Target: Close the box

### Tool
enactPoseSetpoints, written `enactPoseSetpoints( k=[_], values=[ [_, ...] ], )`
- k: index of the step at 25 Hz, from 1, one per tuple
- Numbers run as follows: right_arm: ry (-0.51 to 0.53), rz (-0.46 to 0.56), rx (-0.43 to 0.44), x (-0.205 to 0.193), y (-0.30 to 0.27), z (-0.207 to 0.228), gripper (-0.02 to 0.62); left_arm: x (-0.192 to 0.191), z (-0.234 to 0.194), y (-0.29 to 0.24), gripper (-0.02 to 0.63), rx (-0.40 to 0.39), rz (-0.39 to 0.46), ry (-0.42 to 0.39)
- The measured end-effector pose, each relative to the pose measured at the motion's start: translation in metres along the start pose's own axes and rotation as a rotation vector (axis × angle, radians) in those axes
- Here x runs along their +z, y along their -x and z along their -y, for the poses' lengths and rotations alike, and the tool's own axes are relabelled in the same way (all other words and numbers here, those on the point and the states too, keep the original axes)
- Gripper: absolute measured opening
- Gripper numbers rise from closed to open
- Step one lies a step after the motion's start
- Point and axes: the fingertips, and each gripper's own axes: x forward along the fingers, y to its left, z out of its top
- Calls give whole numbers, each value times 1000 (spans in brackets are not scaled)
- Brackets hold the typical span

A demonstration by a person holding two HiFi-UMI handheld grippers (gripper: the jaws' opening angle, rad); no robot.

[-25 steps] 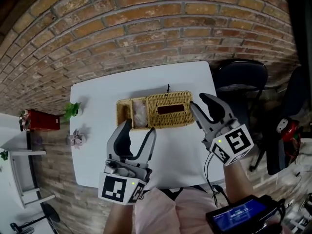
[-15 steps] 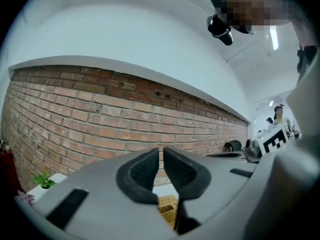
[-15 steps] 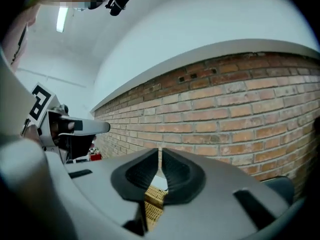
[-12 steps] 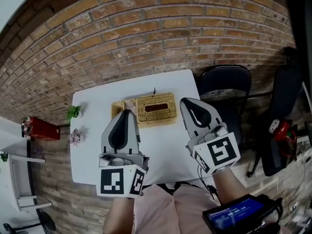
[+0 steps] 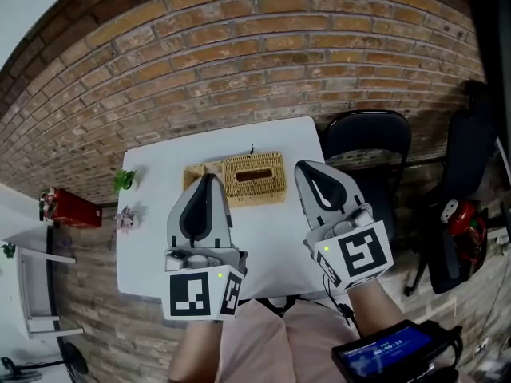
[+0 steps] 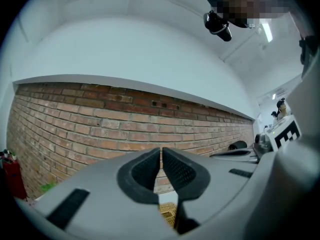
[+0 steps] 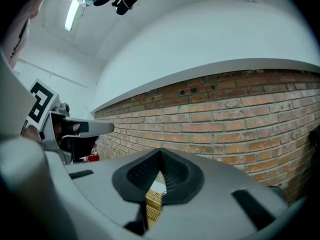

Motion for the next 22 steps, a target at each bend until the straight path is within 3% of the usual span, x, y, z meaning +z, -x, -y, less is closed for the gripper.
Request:
enactPoseSetpoints(
  k=[22],
  values=[
    [0, -20, 9, -5, -6, -2, -2, -6, -3, -5, 23, -3, -19, 15]
  ],
)
